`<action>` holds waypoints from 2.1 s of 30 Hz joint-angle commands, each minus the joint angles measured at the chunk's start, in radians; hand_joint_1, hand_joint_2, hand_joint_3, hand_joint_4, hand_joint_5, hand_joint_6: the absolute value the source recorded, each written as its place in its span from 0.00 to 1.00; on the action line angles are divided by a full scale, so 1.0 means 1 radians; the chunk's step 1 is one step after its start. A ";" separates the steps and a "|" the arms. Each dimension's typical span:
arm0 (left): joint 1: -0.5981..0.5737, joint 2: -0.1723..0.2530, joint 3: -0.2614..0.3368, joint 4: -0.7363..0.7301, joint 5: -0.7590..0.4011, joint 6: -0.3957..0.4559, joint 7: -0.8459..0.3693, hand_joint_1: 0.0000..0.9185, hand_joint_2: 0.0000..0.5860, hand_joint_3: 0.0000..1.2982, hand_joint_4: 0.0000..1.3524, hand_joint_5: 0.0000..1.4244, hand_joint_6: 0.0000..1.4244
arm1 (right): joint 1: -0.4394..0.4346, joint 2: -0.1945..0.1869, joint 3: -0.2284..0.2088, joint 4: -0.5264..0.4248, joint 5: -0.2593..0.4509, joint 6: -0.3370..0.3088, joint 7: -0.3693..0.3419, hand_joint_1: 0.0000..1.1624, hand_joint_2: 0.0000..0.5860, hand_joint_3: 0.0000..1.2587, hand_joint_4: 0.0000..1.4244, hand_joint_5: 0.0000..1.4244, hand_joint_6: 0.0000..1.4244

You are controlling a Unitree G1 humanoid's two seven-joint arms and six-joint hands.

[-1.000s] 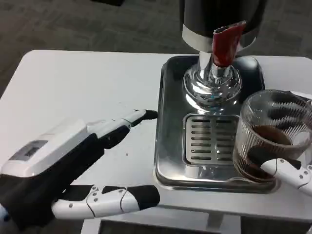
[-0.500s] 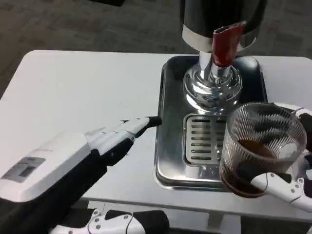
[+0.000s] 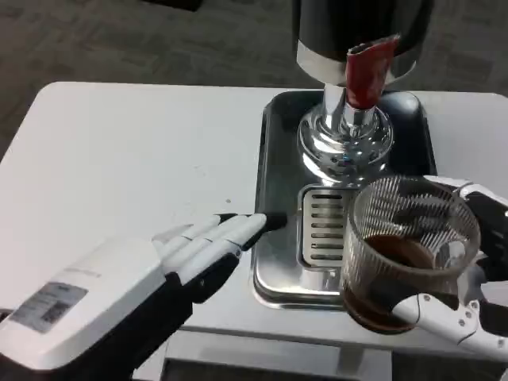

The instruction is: Grasp the cup under the faucet to collect the drink, then remove the cup.

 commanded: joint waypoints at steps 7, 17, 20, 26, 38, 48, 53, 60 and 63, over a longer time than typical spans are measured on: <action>0.105 -0.026 0.089 -0.026 0.069 -0.111 -0.020 0.00 0.14 0.00 0.00 0.00 0.02 | 0.033 -0.034 0.006 -0.060 0.035 -0.075 0.043 0.66 0.40 0.82 0.85 0.98 1.00; 0.124 -0.054 0.108 -0.026 0.112 -0.108 -0.049 0.00 0.14 0.00 0.00 0.00 0.02 | 0.063 -0.052 0.054 -0.062 0.004 -0.112 0.051 0.66 0.41 0.82 0.85 0.99 1.00; 0.118 -0.054 0.107 -0.026 0.115 -0.107 -0.059 0.00 0.14 0.00 0.00 0.00 0.02 | 0.067 -0.053 0.065 -0.060 -0.008 -0.117 0.049 0.66 0.42 0.82 0.85 0.99 1.00; 0.110 -0.058 0.121 -0.026 0.132 -0.116 -0.074 0.00 0.15 0.00 0.00 0.00 0.02 | 0.068 -0.053 0.077 -0.062 -0.021 -0.114 0.046 0.66 0.43 0.82 0.85 0.99 1.00; 0.138 -0.067 0.160 -0.026 0.120 -0.137 -0.100 0.00 0.17 0.00 0.00 0.00 0.00 | 0.064 -0.048 0.110 -0.067 -0.054 -0.096 0.043 0.66 0.43 0.82 0.85 0.99 1.00; 0.147 -0.072 0.165 -0.026 0.114 -0.134 -0.107 0.00 0.18 0.00 0.00 0.00 0.00 | 0.040 -0.045 0.116 -0.061 -0.074 -0.082 0.043 0.66 0.44 0.83 0.85 0.99 1.00; 0.142 -0.070 0.159 -0.026 0.117 -0.131 -0.114 0.00 0.18 0.00 0.00 0.00 0.00 | 0.043 -0.040 0.115 -0.065 -0.078 -0.079 0.045 0.67 0.44 0.83 0.85 0.99 1.00; 0.139 -0.067 0.159 -0.026 0.113 -0.125 -0.118 0.00 0.18 0.00 0.00 0.00 0.00 | 0.050 -0.038 0.108 -0.065 -0.075 -0.081 0.047 0.67 0.44 0.83 0.85 0.99 1.00; 0.138 -0.066 0.159 -0.026 0.110 -0.122 -0.119 0.00 0.18 0.00 0.00 0.00 0.00 | 0.052 -0.037 0.107 -0.063 -0.074 -0.083 0.047 0.67 0.44 0.83 0.85 0.99 1.00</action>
